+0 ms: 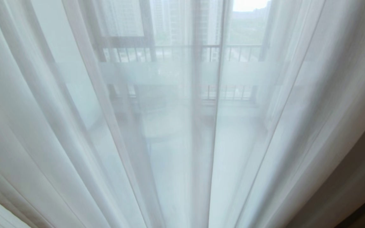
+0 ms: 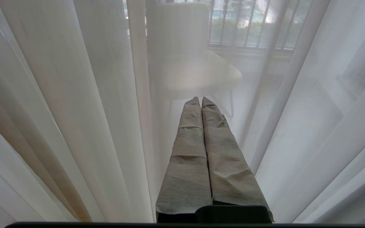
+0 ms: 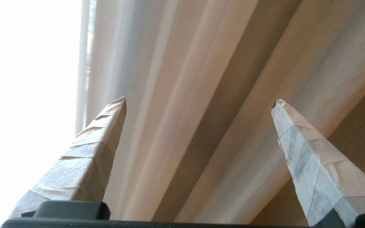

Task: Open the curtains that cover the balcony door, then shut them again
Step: Close the outer curtains on both sides

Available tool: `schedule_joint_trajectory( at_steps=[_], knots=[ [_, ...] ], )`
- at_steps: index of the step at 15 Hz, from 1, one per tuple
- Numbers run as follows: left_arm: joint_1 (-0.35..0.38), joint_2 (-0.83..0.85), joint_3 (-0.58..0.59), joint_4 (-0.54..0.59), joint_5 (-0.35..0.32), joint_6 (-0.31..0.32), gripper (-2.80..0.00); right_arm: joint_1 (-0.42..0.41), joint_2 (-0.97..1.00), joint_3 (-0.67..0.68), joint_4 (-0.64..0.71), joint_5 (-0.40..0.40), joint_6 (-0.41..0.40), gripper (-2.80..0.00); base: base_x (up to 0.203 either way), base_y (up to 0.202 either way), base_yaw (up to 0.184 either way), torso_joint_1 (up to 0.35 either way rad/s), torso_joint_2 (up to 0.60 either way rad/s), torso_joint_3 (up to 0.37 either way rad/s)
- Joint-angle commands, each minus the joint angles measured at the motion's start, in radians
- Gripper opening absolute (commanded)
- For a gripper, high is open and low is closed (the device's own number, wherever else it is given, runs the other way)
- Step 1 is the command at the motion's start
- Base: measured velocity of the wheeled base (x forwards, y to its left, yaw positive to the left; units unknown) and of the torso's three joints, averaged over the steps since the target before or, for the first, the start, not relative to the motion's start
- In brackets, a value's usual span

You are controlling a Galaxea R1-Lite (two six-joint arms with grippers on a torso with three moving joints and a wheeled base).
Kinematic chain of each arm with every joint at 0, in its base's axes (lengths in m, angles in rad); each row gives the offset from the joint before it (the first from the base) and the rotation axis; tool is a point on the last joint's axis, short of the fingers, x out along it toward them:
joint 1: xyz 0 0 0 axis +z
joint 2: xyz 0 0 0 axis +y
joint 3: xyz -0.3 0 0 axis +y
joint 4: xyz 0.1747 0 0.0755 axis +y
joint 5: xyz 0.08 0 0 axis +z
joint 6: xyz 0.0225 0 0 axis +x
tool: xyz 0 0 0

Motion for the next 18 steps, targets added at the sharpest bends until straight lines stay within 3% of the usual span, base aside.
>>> schedule_joint_trajectory(
  at_steps=[1, 5, 6, 16, 18],
  knots=[
    [0.0, 0.0, 0.0, -0.001, 0.0, -0.001, -2.8, 0.039, -0.095, 0.007, 0.037, -0.003, -0.005, 0.0, 0.0, 0.0, 0.0, 0.0, 0.0, 0.0],
    [0.0, 0.0, 0.0, -0.001, 0.0, -0.001, -2.8, 0.044, -0.162, 0.007, 0.13, 0.002, -0.002, 0.0, 0.0, 0.0, 0.0, 0.0, 0.0, 0.0],
    [0.0, 0.0, 0.0, -0.001, 0.0, -0.001, -2.8, 0.043, -0.166, 0.007, 0.149, 0.003, 0.001, -2.8, 0.0, 0.0, 0.0, 0.0, 0.0, 0.0],
    [0.0, 0.0, 0.0, -0.001, 0.0, -0.001, -2.8, 0.022, -0.38, -0.001, 0.426, 0.023, 0.036, -2.8, 0.0, 0.0, 0.0, 0.0, 0.0, 0.0],
    [0.0, 0.0, 0.0, -0.001, 0.0, -0.001, -2.8, 0.022, -0.38, -0.015, 0.487, 0.111, 0.126, -2.8, 0.0, 0.0, 0.0, 0.0, 0.0, 0.0]
  ],
)
